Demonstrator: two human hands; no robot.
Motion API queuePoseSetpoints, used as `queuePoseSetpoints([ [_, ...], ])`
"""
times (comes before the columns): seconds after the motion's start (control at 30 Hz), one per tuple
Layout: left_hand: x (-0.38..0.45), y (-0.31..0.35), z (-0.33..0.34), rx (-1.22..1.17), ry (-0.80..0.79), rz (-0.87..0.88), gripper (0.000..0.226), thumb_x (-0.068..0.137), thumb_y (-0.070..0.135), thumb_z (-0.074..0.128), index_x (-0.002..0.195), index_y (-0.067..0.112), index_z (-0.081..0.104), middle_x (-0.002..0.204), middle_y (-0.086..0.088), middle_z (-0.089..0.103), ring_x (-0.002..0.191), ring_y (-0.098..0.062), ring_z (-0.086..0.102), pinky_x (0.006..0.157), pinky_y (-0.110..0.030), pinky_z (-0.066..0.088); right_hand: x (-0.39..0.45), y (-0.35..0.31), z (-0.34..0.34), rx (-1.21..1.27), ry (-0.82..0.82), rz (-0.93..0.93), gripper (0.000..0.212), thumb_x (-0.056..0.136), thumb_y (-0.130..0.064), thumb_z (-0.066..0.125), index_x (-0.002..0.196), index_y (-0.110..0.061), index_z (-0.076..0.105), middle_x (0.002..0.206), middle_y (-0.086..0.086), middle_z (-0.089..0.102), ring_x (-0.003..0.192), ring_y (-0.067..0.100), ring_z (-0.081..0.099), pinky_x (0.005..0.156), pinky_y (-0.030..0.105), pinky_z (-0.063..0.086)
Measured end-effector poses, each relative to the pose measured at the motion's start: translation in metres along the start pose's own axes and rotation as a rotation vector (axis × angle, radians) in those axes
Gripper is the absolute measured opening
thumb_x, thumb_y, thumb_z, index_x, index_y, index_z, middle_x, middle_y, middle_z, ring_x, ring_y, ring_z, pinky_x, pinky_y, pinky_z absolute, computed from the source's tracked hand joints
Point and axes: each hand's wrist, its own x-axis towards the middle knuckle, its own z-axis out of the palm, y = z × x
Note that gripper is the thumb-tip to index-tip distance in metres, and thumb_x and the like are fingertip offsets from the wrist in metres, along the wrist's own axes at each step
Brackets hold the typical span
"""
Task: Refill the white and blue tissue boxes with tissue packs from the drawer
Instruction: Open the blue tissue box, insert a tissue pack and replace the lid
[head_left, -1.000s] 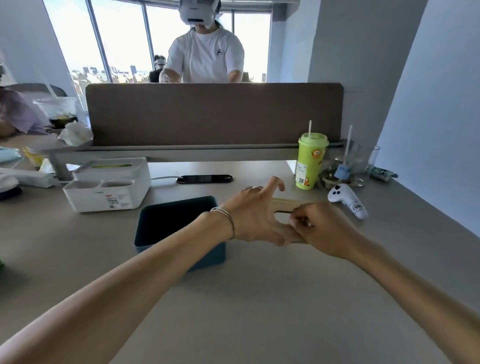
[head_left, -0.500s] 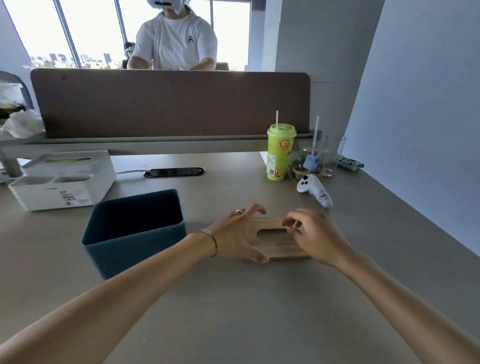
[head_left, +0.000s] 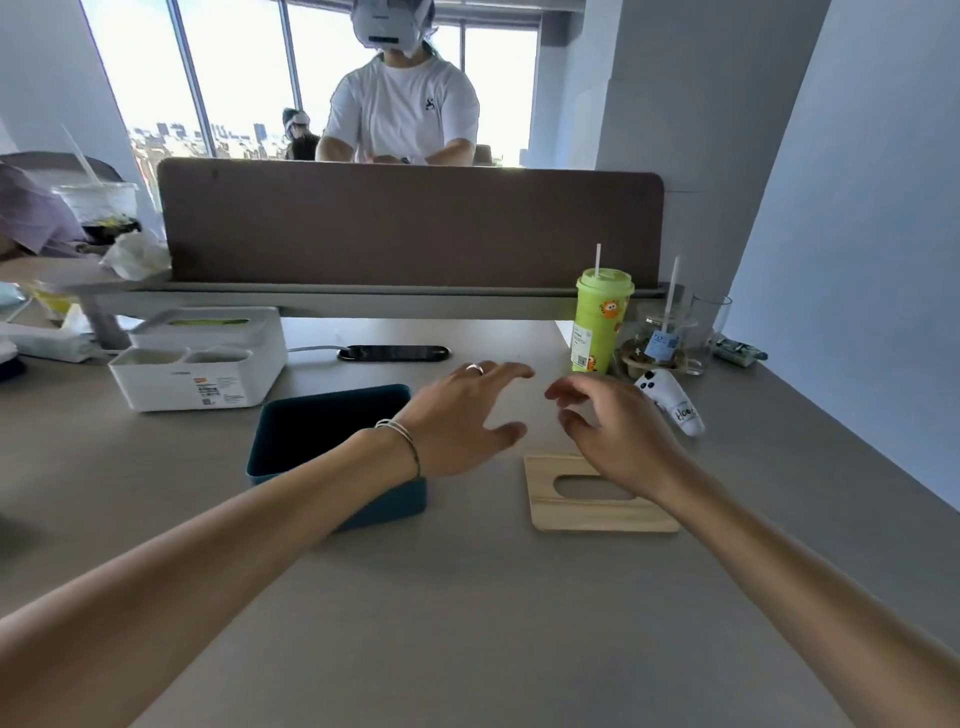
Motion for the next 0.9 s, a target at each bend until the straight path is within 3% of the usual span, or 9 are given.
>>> queuePoseSetpoints([
  [0.23, -0.075, -0.068, -0.063, 0.056, 0.191, -0.191, 0.053, 0.093, 0.039, 0.057, 0.143, 0.037, 0.040, 0.138, 0.004, 0.056, 0.126, -0.019, 0.049, 0.104, -0.037, 0.042, 0.045, -0.097, 0.058, 0.044, -0.019, -0.203, 0.026, 0.094, -0.020, 0.062, 0.119, -0.024, 0.067, 0.117, -0.007, 0.070, 0.108, 0.013, 0.064, 0.094, 0.037, 0.054],
  [0.37, -0.131, -0.111, -0.093, 0.113, 0.226, -0.346, 0.055, 0.092, 0.042, 0.058, 0.143, 0.038, 0.040, 0.132, 0.001, 0.058, 0.118, -0.020, 0.053, 0.093, -0.036, 0.046, 0.065, -0.161, 0.100, 0.113, -0.072, -0.302, 0.027, 0.095, -0.020, 0.064, 0.121, -0.025, 0.067, 0.120, -0.008, 0.070, 0.108, 0.009, 0.064, 0.092, 0.028, 0.052],
  [0.63, -0.246, -0.181, -0.154, 0.232, 0.267, -0.608, 0.060, 0.090, 0.045, 0.061, 0.146, 0.034, 0.041, 0.140, -0.002, 0.056, 0.126, -0.023, 0.052, 0.102, -0.036, 0.045, 0.082, -0.281, 0.175, 0.220, -0.207, -0.474, 0.028, 0.094, -0.022, 0.061, 0.121, -0.023, 0.068, 0.119, -0.007, 0.069, 0.106, 0.009, 0.062, 0.089, 0.024, 0.047],
  [0.8, -0.305, -0.221, -0.177, 0.263, 0.252, -0.767, 0.060, 0.090, 0.043, 0.063, 0.146, 0.032, 0.043, 0.141, -0.004, 0.054, 0.125, -0.025, 0.052, 0.103, -0.035, 0.044, 0.093, -0.343, 0.223, 0.257, -0.314, -0.492, 0.030, 0.088, -0.020, 0.061, 0.115, -0.026, 0.069, 0.110, -0.003, 0.071, 0.103, 0.014, 0.064, 0.093, 0.039, 0.053],
  [0.9, -0.335, -0.251, -0.183, 0.278, 0.205, -0.863, 0.062, 0.087, 0.045, 0.064, 0.145, 0.032, 0.044, 0.141, -0.006, 0.053, 0.125, -0.027, 0.052, 0.102, -0.036, 0.045, 0.099, -0.371, 0.248, 0.263, -0.360, -0.483, 0.029, 0.088, -0.021, 0.060, 0.115, -0.024, 0.069, 0.109, -0.002, 0.070, 0.105, 0.017, 0.064, 0.092, 0.039, 0.053],
])
